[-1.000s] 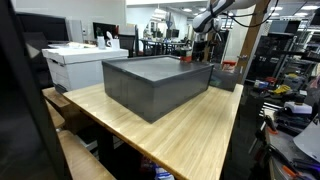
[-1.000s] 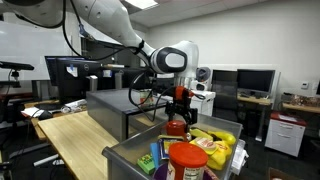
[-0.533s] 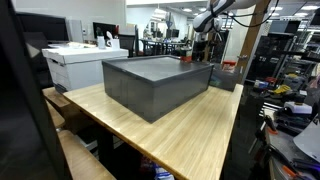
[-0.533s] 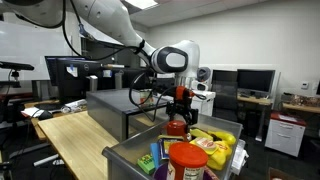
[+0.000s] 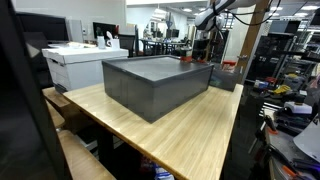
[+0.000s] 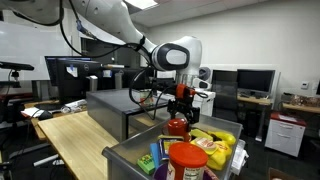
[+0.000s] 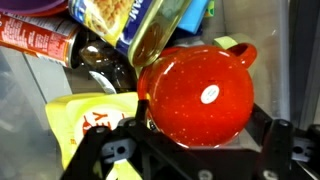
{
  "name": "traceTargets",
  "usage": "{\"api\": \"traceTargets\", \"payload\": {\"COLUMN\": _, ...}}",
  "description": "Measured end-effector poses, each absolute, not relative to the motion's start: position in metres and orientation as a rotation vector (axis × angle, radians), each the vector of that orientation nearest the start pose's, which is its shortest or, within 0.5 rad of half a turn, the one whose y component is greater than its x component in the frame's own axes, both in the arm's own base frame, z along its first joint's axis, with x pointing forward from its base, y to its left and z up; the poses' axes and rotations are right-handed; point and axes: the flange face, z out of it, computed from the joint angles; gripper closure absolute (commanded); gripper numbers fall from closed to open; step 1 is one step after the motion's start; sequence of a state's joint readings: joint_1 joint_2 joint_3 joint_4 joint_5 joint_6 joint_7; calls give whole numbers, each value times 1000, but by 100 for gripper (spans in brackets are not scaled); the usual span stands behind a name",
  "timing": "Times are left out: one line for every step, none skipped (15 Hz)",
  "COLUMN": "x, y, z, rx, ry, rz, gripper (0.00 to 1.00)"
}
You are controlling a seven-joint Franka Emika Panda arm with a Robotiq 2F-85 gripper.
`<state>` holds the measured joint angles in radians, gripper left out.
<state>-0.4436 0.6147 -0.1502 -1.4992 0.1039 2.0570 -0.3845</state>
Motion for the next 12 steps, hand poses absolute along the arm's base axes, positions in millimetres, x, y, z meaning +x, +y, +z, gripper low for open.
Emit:
{"api": "traceTargets", "payload": {"x": 593, "y": -376, "z": 310, "rx": -3090, "ry": 372, "rz": 60, "gripper": 33}}
{"api": "traceTargets", "payload": {"x": 590, "y": -377, "z": 315, "rx": -3087, "ry": 381, "rz": 51, "gripper": 33}}
{"api": "traceTargets", "payload": {"x": 588, "y": -378, "z": 320, "rx": -3086, "ry": 387, "rz": 42, "gripper": 33}}
{"api": "traceTargets", "payload": {"x": 585, "y": -379, "z": 327, "rx": -3085, "ry": 394, "rz": 29, "gripper": 33}}
{"api": "traceTargets", "payload": {"x": 582, "y": -381, "z": 334, "rx": -3083, "ry": 402, "rz": 15, "gripper": 33}}
{"api": "traceTargets", "payload": {"x": 580, "y": -381, "z": 339, "rx": -3082, "ry": 408, "rz": 5, "gripper": 33}}
{"api": "traceTargets", "payload": {"x": 578, "y": -383, "z": 345, "rx": -3081, "ry": 414, "rz": -7, "gripper": 33}}
{"api": "traceTargets", "payload": {"x": 575, "y": -384, "z": 351, "rx": -3080, "ry": 421, "rz": -19, "gripper": 33}}
{"api": "traceTargets", "payload": {"x": 571, "y": -385, "z": 359, "rx": -3081, "ry": 428, "rz": -32, "gripper": 33}}
{"api": "traceTargets", "payload": {"x": 568, "y": -386, "z": 366, "rx": -3083, "ry": 433, "rz": -43, "gripper": 33}}
{"api": "traceTargets", "payload": {"x": 564, "y": -386, "z": 375, "rx": -3085, "ry": 437, "rz": -57, "gripper": 33}}
{"api": "traceTargets", "payload": {"x": 561, "y": -385, "z": 381, "rx": -3085, "ry": 439, "rz": -67, "gripper": 33}}
